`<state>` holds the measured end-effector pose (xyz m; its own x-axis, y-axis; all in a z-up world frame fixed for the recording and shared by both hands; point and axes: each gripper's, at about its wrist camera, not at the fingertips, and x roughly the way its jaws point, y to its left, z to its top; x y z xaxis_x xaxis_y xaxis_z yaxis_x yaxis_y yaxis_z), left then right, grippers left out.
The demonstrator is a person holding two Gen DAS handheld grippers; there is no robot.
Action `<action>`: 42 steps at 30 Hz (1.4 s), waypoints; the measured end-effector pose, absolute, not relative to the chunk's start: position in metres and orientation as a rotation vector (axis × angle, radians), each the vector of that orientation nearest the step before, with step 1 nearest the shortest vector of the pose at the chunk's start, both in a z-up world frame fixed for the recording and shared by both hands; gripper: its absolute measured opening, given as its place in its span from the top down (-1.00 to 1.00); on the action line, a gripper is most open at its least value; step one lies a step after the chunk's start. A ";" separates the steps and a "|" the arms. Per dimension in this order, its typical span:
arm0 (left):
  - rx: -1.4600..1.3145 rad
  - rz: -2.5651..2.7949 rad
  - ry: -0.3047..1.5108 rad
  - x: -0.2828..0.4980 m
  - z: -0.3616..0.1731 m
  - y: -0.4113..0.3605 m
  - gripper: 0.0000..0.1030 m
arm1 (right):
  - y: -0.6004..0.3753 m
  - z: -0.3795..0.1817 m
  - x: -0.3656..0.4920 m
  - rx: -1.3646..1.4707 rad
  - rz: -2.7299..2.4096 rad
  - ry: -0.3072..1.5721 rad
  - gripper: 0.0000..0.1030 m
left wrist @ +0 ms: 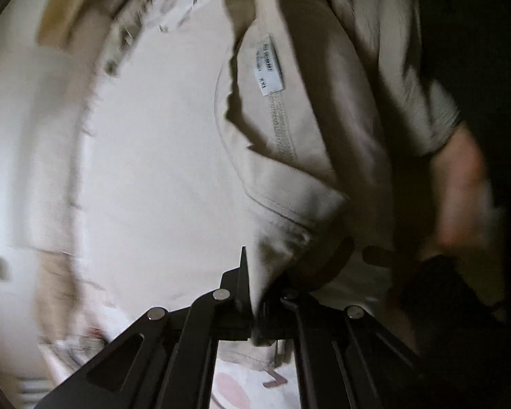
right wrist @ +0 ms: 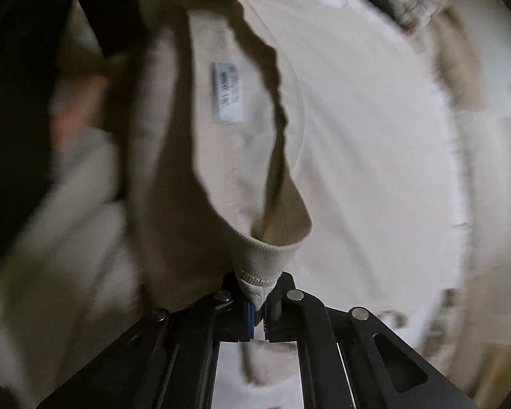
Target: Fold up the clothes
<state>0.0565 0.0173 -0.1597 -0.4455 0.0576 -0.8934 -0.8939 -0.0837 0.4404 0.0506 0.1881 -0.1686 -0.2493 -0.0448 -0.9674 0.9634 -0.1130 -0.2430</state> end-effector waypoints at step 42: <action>-1.168 1.684 1.207 0.109 -0.080 0.023 0.95 | 0.182 -0.097 0.080 1.498 -1.130 0.829 0.95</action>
<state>0.1088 0.0234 -0.0800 -0.3075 0.0602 -0.9496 -0.9187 -0.2788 0.2798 0.0802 0.1821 -0.0970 0.3176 -0.0572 -0.9465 0.9199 -0.2236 0.3221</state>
